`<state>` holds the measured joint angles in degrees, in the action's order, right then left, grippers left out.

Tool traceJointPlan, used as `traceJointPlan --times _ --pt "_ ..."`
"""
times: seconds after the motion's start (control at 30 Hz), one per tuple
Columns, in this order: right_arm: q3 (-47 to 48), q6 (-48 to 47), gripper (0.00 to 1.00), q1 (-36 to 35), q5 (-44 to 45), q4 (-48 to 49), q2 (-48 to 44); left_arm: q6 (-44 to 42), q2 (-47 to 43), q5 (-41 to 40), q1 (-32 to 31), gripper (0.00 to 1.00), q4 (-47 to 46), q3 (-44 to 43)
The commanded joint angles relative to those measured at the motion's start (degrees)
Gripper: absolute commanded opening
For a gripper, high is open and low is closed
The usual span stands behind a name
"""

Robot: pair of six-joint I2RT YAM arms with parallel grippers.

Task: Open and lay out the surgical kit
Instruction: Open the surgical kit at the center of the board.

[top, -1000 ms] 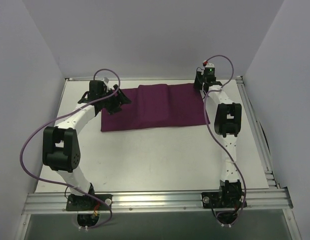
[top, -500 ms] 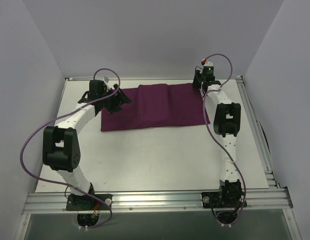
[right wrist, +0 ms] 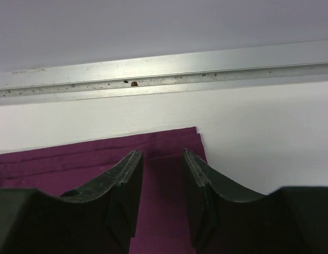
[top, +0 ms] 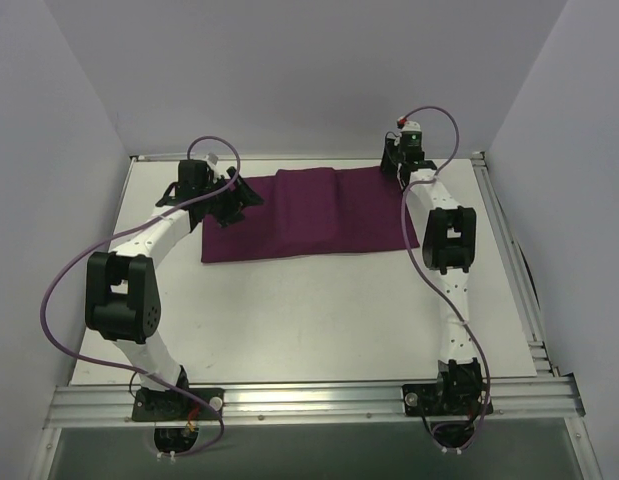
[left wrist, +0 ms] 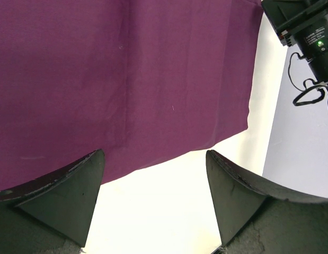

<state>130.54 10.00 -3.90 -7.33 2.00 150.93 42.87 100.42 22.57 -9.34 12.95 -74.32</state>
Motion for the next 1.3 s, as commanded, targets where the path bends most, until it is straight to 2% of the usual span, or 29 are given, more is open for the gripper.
traceJointPlan --times 0.0,0.27,0.9,1.1,1.27 --pt "1.73 -1.12 0.36 -0.41 1.71 0.02 0.33 0.11 0.48 1.43 -0.24 0.86 -2.75 0.41" --pt "1.47 -2.61 0.39 -0.32 2.85 -0.42 0.15 0.19 0.56 1.6 -0.24 0.86 -3.02 0.67" --pt "2.52 -3.06 0.39 0.03 2.67 -0.68 1.56 0.63 0.83 1.95 -0.24 0.86 -3.63 0.94" --pt "3.23 -3.06 0.34 0.04 1.54 -0.86 2.44 0.81 1.0 2.13 -0.24 0.86 -3.9 0.93" --pt "3.67 -3.49 0.27 -0.58 2.41 -0.51 2.26 0.98 1.09 1.95 -0.32 0.86 -4.07 1.02"
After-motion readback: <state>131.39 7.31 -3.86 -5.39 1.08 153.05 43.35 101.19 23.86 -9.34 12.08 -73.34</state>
